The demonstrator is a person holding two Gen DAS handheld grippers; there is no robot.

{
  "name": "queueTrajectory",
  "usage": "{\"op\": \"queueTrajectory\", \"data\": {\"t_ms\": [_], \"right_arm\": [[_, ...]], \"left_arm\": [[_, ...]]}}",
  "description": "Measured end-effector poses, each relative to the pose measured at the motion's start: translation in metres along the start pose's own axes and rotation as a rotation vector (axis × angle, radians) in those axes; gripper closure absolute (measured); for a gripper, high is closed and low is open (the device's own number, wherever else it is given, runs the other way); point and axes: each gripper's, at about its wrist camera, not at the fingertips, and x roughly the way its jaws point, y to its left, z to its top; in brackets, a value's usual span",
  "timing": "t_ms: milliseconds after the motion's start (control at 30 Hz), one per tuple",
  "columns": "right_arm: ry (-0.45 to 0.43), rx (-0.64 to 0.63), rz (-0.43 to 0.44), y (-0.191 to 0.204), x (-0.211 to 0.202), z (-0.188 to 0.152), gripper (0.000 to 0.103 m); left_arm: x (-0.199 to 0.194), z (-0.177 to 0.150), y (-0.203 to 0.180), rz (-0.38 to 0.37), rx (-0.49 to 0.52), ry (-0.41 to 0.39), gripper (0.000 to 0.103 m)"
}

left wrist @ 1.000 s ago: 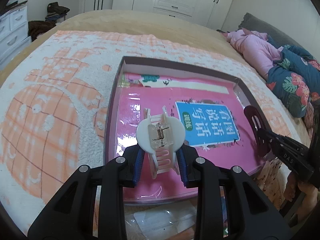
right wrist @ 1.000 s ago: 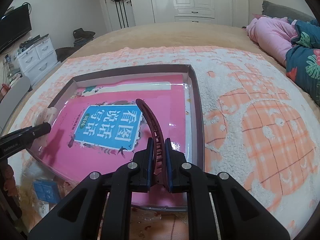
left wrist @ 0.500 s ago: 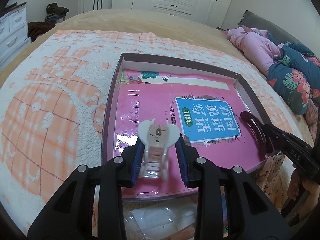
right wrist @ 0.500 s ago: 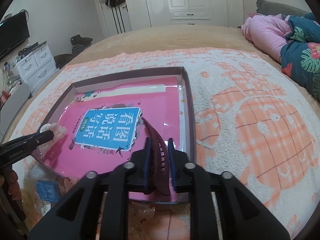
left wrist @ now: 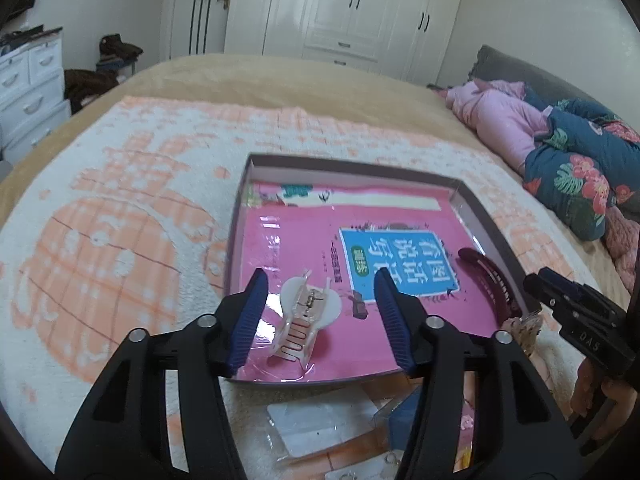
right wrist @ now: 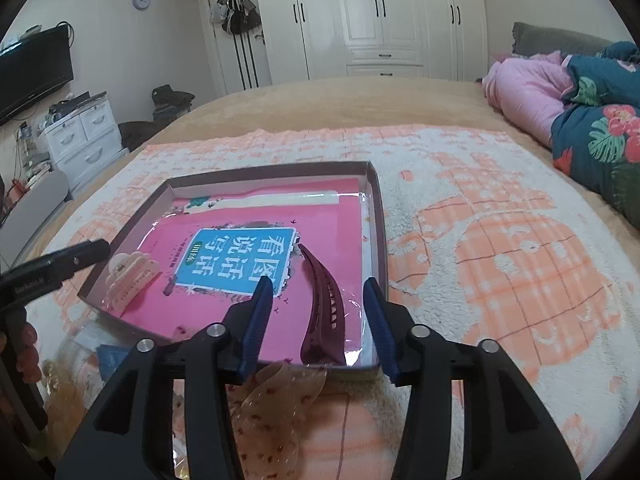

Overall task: Organize jewelry
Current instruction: 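Withdraw both open tools from the tray toward the remaining accessories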

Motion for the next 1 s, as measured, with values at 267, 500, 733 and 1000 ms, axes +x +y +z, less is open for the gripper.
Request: {"op": "queueTrajectory", "data": {"t_ms": [267, 500, 733, 1000], "right_arm": [[-0.042, -0.027, 0.016, 0.010, -0.024, -0.009, 0.042], [-0.082, -0.050, 0.017, 0.020, -0.046, -0.020, 0.031], [-0.100, -0.082, 0.031, 0.032, -0.065, -0.034, 0.025], [-0.081, -0.124, 0.064, 0.049, -0.079, -0.054, 0.024]], "left_arm": [[-0.030, -0.001, 0.002, 0.008, -0.007, -0.091, 0.033], [-0.049, -0.007, 0.004, 0.021, -0.014, -0.144, 0.016], [-0.066, -0.017, 0.006, 0.055, -0.012, -0.188, 0.012], [-0.079, -0.032, 0.008, 0.078, 0.002, -0.195, 0.012]]}}
